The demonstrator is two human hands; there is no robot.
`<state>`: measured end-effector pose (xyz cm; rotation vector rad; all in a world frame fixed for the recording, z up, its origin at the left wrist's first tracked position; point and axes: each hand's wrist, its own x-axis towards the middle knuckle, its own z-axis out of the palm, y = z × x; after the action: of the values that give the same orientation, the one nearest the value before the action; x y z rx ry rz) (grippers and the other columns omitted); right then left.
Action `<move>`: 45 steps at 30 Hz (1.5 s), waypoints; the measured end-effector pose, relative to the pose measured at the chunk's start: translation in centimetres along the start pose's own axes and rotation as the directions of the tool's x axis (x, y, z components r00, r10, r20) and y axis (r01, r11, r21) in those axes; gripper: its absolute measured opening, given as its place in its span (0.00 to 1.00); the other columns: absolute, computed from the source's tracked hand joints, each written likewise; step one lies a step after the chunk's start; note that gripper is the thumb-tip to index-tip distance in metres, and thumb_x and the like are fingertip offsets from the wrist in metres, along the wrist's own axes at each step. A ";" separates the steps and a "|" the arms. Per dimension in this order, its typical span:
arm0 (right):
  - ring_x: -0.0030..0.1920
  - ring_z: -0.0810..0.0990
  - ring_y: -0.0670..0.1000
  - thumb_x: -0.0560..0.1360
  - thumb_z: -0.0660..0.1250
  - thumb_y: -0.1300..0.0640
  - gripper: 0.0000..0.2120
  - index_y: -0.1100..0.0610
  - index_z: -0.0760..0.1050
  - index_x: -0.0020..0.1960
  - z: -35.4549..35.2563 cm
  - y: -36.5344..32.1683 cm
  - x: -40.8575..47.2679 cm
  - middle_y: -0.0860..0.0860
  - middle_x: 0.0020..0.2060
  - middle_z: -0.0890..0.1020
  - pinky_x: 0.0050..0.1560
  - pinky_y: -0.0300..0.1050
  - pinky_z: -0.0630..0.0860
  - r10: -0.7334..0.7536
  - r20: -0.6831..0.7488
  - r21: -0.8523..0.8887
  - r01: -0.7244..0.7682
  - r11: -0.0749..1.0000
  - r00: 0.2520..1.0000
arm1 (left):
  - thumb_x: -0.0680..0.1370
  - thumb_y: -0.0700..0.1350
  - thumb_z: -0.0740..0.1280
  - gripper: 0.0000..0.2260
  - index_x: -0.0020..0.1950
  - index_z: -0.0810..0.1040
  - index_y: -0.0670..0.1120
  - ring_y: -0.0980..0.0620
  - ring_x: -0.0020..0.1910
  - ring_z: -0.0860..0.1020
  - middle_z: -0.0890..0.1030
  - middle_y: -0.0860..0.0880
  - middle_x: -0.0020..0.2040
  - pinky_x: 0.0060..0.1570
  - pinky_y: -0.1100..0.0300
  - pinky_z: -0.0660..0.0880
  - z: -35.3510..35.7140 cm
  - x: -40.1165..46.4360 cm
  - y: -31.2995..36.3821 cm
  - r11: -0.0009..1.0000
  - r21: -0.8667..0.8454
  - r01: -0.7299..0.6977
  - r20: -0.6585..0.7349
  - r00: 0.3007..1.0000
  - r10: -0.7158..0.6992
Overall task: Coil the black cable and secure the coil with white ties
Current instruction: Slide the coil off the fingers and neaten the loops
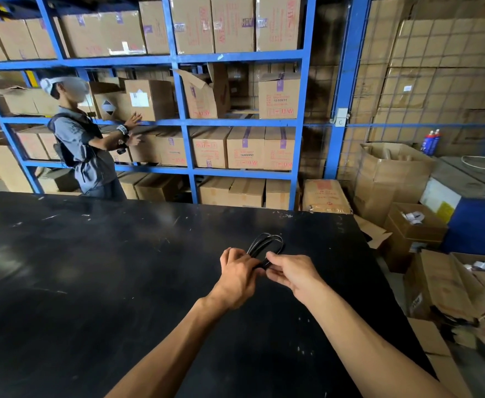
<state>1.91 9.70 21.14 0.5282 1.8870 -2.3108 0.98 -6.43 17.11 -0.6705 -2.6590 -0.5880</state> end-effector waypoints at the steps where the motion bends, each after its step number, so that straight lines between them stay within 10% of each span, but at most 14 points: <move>1: 0.38 0.82 0.52 0.75 0.76 0.60 0.07 0.64 0.83 0.46 -0.2 0.2 0.1 0.59 0.39 0.83 0.39 0.42 0.83 -0.024 -0.012 -0.073 0.023 0.997 1.000 | 0.81 0.48 0.62 0.11 0.55 0.82 0.46 0.50 0.59 0.65 0.81 0.52 0.50 0.66 0.54 0.54 0.0 0.0 0.0 1.000 -0.016 0.022 0.021 1.000 -0.022; 5: 0.33 0.81 0.47 0.77 0.75 0.49 0.13 0.59 0.85 0.43 -1.5 0.4 0.2 0.51 0.37 0.84 0.33 0.41 0.81 -0.086 0.036 -0.433 0.093 0.897 0.996 | 0.79 0.47 0.64 0.08 0.41 0.78 0.48 0.54 0.52 0.65 0.75 0.56 0.40 0.56 0.57 0.62 -1.6 0.0 -0.4 0.935 -0.287 0.210 0.219 0.964 -0.150; 8: 0.42 0.81 0.47 0.75 0.73 0.40 0.13 0.50 0.82 0.46 -2.9 0.1 0.7 0.46 0.45 0.81 0.42 0.47 0.81 -0.527 0.142 -0.877 0.353 0.325 0.838 | 0.77 0.46 0.66 0.09 0.39 0.80 0.44 0.57 0.38 0.76 0.83 0.45 0.37 0.43 0.61 0.70 -3.2 -0.2 -1.3 0.863 -0.395 0.315 0.336 0.924 -0.184; 13: 0.69 0.70 0.48 0.81 0.67 0.46 0.22 0.45 0.73 0.74 -4.4 0.6 1.3 0.47 0.68 0.75 0.68 0.45 0.66 -0.412 0.744 -0.621 0.772 -0.136 0.526 | 0.80 0.43 0.65 0.08 0.45 0.82 0.44 0.61 0.41 0.78 0.83 0.54 0.40 0.44 0.69 0.72 -5.0 0.1 -1.3 0.775 -0.541 0.327 0.484 0.874 -0.031; 19: 0.44 0.81 0.42 0.84 0.63 0.55 0.11 0.49 0.80 0.64 -3.2 1.7 0.9 0.42 0.45 0.83 0.47 0.47 0.79 -0.512 0.526 -0.632 0.715 0.300 0.679 | 0.83 0.40 0.60 0.10 0.44 0.77 0.45 0.52 0.37 0.76 0.78 0.46 0.36 0.45 0.59 0.71 -5.0 1.1 -0.4 0.641 -0.640 0.423 0.481 0.872 -0.095; 25: 0.50 0.82 0.49 0.84 0.62 0.52 0.11 0.52 0.81 0.60 -2.2 2.2 0.5 0.49 0.49 0.86 0.51 0.47 0.77 -0.481 0.379 -0.715 0.580 0.390 0.791 | 0.83 0.40 0.58 0.11 0.43 0.75 0.43 0.53 0.30 0.68 0.68 0.49 0.33 0.36 0.62 0.74 -4.2 1.2 -0.3 0.476 -0.688 0.548 0.554 0.820 -0.144; 32: 0.53 0.83 0.55 0.83 0.64 0.56 0.11 0.55 0.84 0.59 -2.1 2.6 1.2 0.53 0.50 0.87 0.49 0.45 0.75 -0.489 0.209 -0.753 0.458 0.472 0.847 | 0.83 0.44 0.60 0.10 0.56 0.80 0.43 0.50 0.32 0.82 0.75 0.51 0.33 0.33 0.64 0.75 -1.5 1.2 1.2 0.780 -0.515 0.354 0.219 0.935 -0.280; 36: 0.59 0.82 0.52 0.84 0.60 0.53 0.15 0.51 0.81 0.66 -3.1 3.5 1.2 0.48 0.54 0.86 0.59 0.45 0.74 -0.368 0.179 -0.697 0.382 0.608 0.913 | 0.81 0.36 0.61 0.11 0.57 0.82 0.36 0.51 0.29 0.77 0.77 0.46 0.34 0.42 0.52 0.80 0.0 1.6 1.6 0.598 -0.641 0.482 0.274 0.871 -0.408; 42: 0.37 0.79 0.39 0.81 0.65 0.59 0.11 0.51 0.86 0.54 -5.1 5.3 1.2 0.41 0.35 0.84 0.40 0.32 0.71 -0.386 0.063 -0.671 0.326 0.666 0.920 | 0.78 0.33 0.66 0.08 0.54 0.81 0.31 0.52 0.26 0.77 0.80 0.44 0.34 0.31 0.62 0.78 1.3 1.7 2.2 0.367 -0.720 0.589 0.463 0.802 -0.378; 45: 0.41 0.82 0.45 0.80 0.67 0.61 0.11 0.52 0.87 0.54 -6.6 5.7 1.2 0.42 0.36 0.85 0.45 0.37 0.75 -0.383 0.026 -0.666 0.302 0.683 0.923 | 0.78 0.36 0.68 0.08 0.53 0.82 0.31 0.53 0.27 0.77 0.80 0.43 0.36 0.36 0.61 0.79 2.8 1.6 2.8 0.296 -0.749 0.593 0.498 0.798 -0.338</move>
<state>3.85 14.95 14.36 0.2201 2.8633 -1.5706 0.46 -2.24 16.22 -0.0920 -2.5558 -2.3468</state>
